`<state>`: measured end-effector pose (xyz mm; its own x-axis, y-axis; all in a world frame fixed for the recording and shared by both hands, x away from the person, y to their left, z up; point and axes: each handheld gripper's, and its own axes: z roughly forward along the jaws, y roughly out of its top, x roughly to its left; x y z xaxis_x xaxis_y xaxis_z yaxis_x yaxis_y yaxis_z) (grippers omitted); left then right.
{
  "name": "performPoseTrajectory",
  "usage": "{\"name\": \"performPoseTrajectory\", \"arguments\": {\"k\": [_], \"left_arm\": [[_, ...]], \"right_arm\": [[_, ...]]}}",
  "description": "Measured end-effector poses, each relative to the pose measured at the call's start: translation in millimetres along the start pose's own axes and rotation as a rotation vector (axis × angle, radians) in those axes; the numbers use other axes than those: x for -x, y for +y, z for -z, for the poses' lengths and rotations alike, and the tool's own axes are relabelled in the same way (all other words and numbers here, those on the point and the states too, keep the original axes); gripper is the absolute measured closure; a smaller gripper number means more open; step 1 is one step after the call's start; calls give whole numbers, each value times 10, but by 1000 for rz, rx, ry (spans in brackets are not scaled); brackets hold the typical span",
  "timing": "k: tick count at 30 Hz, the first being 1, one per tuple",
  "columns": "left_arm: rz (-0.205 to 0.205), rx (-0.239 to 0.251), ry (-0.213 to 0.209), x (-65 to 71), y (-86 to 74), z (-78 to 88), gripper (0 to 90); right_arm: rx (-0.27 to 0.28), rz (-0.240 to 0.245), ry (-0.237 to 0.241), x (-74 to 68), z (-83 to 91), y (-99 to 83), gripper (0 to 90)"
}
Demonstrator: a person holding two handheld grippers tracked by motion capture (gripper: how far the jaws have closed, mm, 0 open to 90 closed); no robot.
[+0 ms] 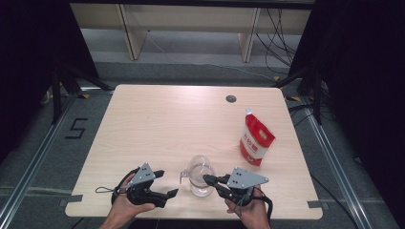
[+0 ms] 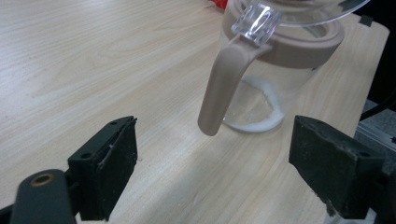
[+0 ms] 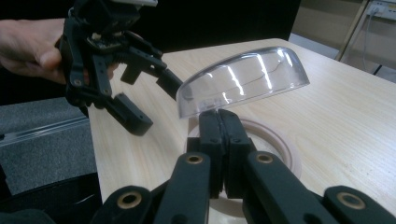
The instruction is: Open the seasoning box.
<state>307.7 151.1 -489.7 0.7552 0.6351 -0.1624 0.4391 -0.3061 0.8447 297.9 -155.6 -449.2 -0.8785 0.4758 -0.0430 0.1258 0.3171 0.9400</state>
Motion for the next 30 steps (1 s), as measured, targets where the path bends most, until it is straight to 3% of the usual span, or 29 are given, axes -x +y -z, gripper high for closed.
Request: {"name": "performPoseTrajectory", "arguments": {"k": [1,2,3,7,9,13,14,20,21,22,23,24,26,27,30], "left_arm": [[1,4,-2,3,-13,-10,151],[-2,1,-4,4,-20,-9,151],[-15,8,-2,4,-30,-11,151],[-10,7,9,34,-82,-35,151],[-23,-17,20,45,-92,-45,151],[-9,13,7,56,-99,-58,151],[-19,-12,14,44,-98,-49,151],[0,-9,15,45,-98,-48,151],[-6,-11,14,42,-99,-49,151],[-4,-17,21,49,-99,-49,151],[-33,-36,30,29,-98,-47,151],[-10,-14,21,50,-101,-59,151],[-19,-19,14,46,-96,-50,151],[-19,-19,15,44,-94,-49,151],[-18,-6,15,39,-97,-65,151]], "right_arm": [[-2,-2,4,-4,0,6,896],[16,26,2,2,-18,13,895],[-2,-1,11,-17,-14,16,895],[5,13,9,-37,-52,29,891],[5,17,15,-52,-64,35,891],[9,11,18,-70,-87,45,888],[20,11,28,-66,-103,44,887],[8,5,27,-108,-135,63,883],[18,33,21,-95,-146,66,882],[17,29,28,-104,-152,69,880],[14,18,47,-112,-162,71,880],[9,20,36,-121,-162,73,880],[21,56,37,-108,-181,83,880],[18,26,48,-129,-190,81,880],[10,29,52,-142,-206,85,880]]}}
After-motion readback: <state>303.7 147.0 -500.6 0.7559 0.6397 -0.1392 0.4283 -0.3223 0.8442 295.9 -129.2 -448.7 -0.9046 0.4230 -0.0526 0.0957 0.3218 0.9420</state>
